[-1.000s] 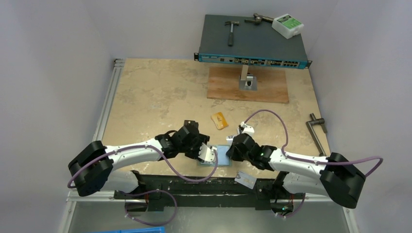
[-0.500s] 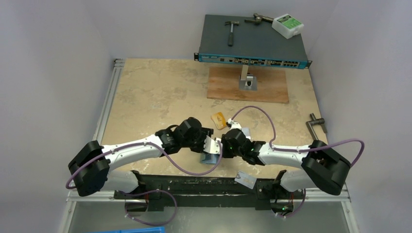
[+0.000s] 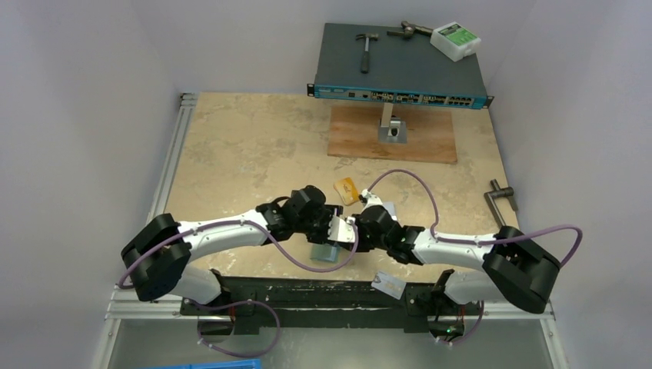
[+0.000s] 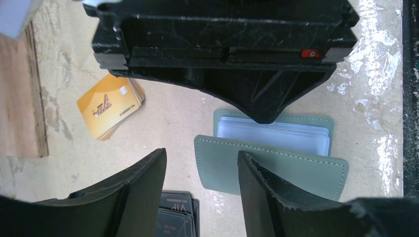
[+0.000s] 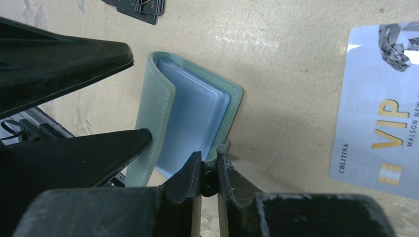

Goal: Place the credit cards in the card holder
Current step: Close the card holder at the center of the board.

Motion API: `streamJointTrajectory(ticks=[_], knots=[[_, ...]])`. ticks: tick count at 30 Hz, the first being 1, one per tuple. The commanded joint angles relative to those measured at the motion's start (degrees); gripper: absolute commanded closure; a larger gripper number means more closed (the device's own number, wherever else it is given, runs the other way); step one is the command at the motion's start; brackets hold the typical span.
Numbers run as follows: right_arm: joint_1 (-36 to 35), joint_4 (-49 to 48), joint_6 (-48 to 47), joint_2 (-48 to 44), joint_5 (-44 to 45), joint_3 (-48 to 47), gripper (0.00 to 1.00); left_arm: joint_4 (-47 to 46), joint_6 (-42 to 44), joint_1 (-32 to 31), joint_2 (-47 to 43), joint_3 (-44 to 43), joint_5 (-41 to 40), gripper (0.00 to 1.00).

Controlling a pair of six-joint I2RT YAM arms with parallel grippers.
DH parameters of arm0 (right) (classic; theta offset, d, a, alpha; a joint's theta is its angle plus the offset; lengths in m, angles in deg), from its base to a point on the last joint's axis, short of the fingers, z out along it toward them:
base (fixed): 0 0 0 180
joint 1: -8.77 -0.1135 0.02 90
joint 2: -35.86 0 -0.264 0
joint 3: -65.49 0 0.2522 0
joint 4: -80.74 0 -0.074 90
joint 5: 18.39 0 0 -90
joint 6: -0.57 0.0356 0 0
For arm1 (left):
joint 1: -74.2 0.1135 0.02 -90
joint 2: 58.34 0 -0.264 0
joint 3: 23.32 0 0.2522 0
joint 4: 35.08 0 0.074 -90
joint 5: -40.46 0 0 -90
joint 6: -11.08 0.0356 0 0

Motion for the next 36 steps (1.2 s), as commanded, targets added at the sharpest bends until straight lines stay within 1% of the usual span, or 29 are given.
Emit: streamJointTrajectory(ticks=[1, 5, 8, 9, 11, 12, 15, 17, 19, 21, 22, 24, 26, 29, 31, 34, 36], knots=[[0.1, -1.2, 0.8, -3.2, -0.1, 1.8, 0.99, -2.5, -2.9, -0.3, 1.9, -3.3, 3.3, 0.46], [0.3, -0.3, 0.9, -4.9, 0.0, 3.2, 0.97, -1.8, -5.4, -0.2, 3.2, -4.7, 4.2, 0.45], [0.5, -0.5, 1.4, -5.9, 0.2, 4.4, 0.94, 0.7, -8.5, 1.9, 3.4, -6.5, 6.2, 0.43], [0.6, -0.6, 1.4, -6.0, 0.1, 4.7, 0.91, 1.9, -9.2, 2.7, 3.5, -7.6, 6.8, 0.43], [0.8, -0.7, 1.4, -6.0, -0.1, 5.0, 0.81, 4.0, -11.9, 5.0, 3.9, -9.4, 9.1, 0.42], [0.9, -0.5, 1.5, -6.1, -0.1, 5.1, 0.78, 4.5, -12.9, 6.2, 4.0, -10.0, 10.4, 0.42], [1.1, 0.2, 1.6, -7.0, 0.2, 5.3, 0.66, 3.5, -13.0, 7.6, 4.1, -8.9, 11.3, 0.42], [1.2, 0.7, 1.7, -7.5, 0.6, 5.5, 0.65, 3.5, -10.6, 7.4, 4.0, -7.5, 10.6, 0.44], [1.2, 0.9, 1.9, -7.8, 0.8, 5.8, 0.64, 3.2, -8.1, 7.3, 3.5, -5.6, 7.8, 0.46], [1.3, 0.5, 2.1, -7.5, 0.8, 6.2, 0.64, -0.7, -7.5, 7.0, 2.5, -2.5, 4.1, 0.52], [1.4, 0.0, 2.3, -7.2, 0.6, 6.5, 0.64, -2.7, -7.9, 6.2, 2.0, -0.9, 1.5, 0.55], [1.6, -0.7, 2.5, -6.4, 0.1, 6.6, 0.65, -8.4, -9.5, 3.3, 2.0, 1.0, -5.6, 0.56], [1.7, -1.0, 2.4, -5.7, -0.1, 6.4, 0.66, -9.8, -12.2, 0.7, 3.0, 1.0, -9.9, 0.56], [1.7, -1.1, 2.2, -5.2, -0.4, 6.4, 0.66, -9.0, -13.7, -1.4, 6.0, -0.2, -11.5, 0.51], [1.8, -1.0, 2.3, -5.4, -0.3, 6.7, 0.65, -4.3, -14.9, -1.4, 8.7, -2.7, -10.1, 0.51], [2.1, 0.2, 2.4, -6.7, 0.3, 7.3, 0.64, -2.6, -15.5, -1.5, 11.3, -4.1, -8.3, 0.52], [2.2, 1.1, 2.5, -8.1, 0.8, 8.0, 0.61, -0.5, -15.5, -1.4, 12.3, -5.2, -7.5, 0.52]])
